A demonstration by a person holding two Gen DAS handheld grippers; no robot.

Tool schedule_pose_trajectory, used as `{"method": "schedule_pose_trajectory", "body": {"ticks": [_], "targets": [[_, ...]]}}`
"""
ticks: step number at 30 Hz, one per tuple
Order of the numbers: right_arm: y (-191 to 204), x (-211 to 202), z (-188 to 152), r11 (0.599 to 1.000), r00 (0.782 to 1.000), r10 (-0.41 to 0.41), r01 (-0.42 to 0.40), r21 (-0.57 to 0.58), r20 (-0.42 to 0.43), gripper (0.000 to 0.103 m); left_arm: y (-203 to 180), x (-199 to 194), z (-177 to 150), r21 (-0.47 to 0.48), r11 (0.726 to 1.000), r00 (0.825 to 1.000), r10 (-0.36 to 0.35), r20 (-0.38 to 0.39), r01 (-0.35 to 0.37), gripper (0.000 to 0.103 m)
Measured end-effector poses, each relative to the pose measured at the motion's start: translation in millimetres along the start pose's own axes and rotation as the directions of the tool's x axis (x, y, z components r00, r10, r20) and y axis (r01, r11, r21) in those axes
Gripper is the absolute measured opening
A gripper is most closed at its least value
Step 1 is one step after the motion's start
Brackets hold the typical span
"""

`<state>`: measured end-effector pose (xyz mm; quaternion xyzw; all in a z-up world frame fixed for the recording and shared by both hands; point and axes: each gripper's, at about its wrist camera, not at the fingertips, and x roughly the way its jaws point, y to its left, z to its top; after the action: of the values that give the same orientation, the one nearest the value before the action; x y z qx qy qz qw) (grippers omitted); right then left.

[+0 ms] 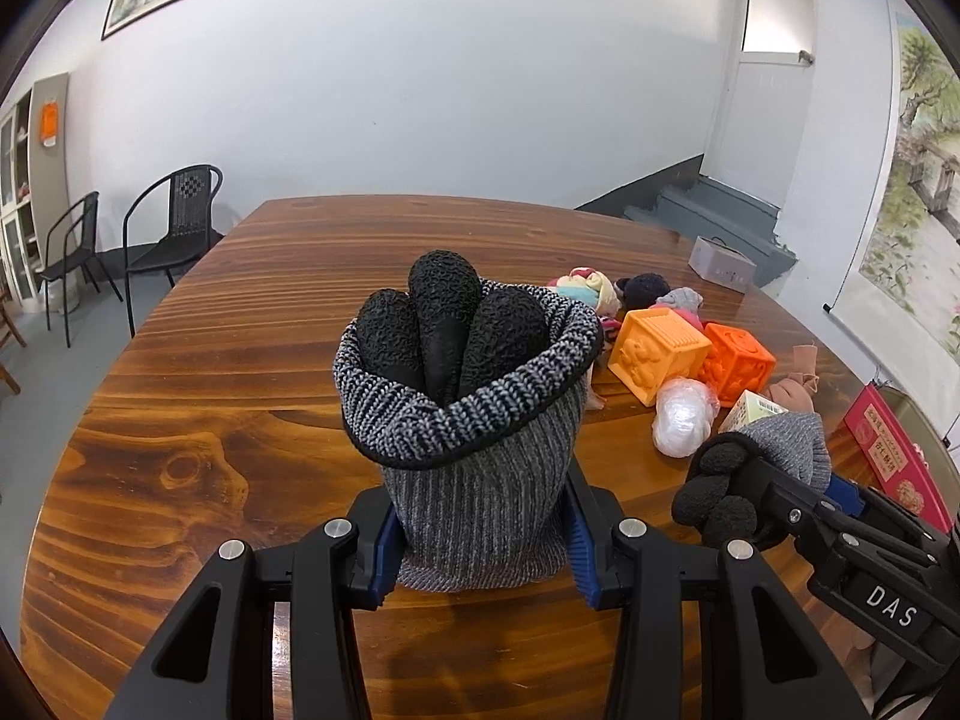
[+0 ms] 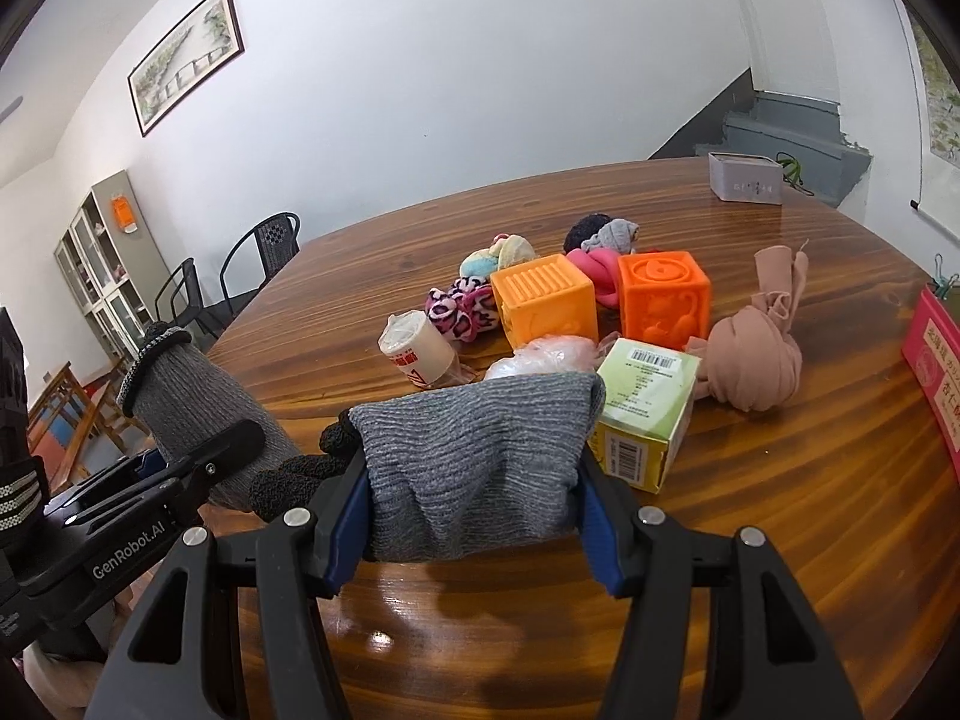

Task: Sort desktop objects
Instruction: 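Lift both grey socks off the table with both grippers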

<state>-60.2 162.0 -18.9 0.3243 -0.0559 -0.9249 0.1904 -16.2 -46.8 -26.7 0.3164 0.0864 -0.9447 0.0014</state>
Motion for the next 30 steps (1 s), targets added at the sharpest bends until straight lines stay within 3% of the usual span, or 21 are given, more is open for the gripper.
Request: {"method": "schedule_pose_trajectory", "body": {"ticks": [22,30], "targets": [[-11.2,-11.6,1.3,0.999,0.999,-0.013,0.012,0.047,0.037,0.064,-13.0,-12.5,-12.0,-0.016,1.0,1.0,-0.006,0.009,0.007,0.046],[-33.9,-32.8,0.8,0.991,0.995,-0.044,0.032,0.13,0.091,0.064,-35.3,-22.5,-10.5,0.027,0.999,0.999,-0.031,0.028,0.03,0.046]]}}
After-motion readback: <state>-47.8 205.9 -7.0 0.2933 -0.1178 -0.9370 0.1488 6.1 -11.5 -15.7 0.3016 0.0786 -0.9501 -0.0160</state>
